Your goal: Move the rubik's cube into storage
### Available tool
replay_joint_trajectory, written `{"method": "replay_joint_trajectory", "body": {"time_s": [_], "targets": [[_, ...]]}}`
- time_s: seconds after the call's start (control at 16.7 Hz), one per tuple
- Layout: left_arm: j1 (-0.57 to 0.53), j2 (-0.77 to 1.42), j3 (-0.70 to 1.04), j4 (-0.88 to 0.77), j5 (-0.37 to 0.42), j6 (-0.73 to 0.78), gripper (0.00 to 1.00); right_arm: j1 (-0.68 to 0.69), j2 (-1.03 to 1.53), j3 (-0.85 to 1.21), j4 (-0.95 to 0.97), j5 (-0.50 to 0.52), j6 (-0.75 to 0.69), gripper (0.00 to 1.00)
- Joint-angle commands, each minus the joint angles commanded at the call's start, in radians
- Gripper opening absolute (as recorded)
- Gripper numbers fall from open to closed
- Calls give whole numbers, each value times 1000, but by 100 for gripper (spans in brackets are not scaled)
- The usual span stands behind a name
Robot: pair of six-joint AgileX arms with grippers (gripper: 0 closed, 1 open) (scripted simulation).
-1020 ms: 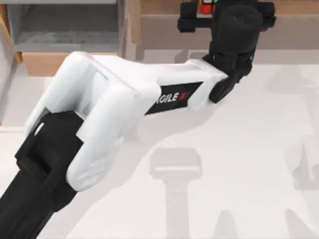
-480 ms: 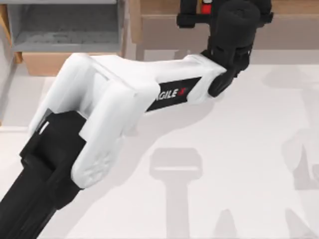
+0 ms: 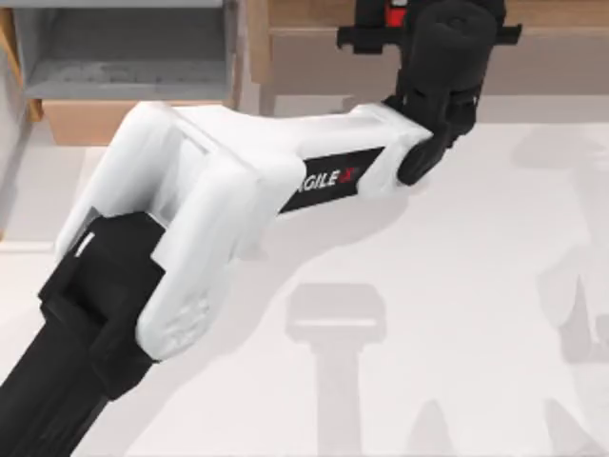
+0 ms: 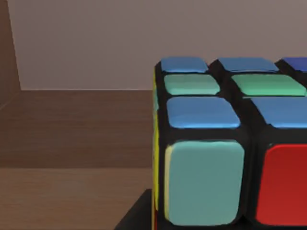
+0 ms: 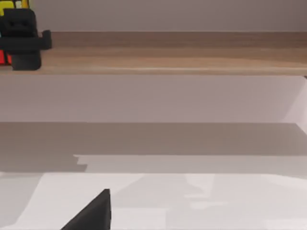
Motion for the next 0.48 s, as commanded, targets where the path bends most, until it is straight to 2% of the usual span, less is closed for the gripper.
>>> {"method": "replay_joint_trajectory", "body": {"time_s": [0.18,0.48], "targets": [[0,0,0,0,0,0,2,0,0,0,0,0,0,100],[0,0,0,0,0,0,0,0,0,0,0,0,0,100]]}}
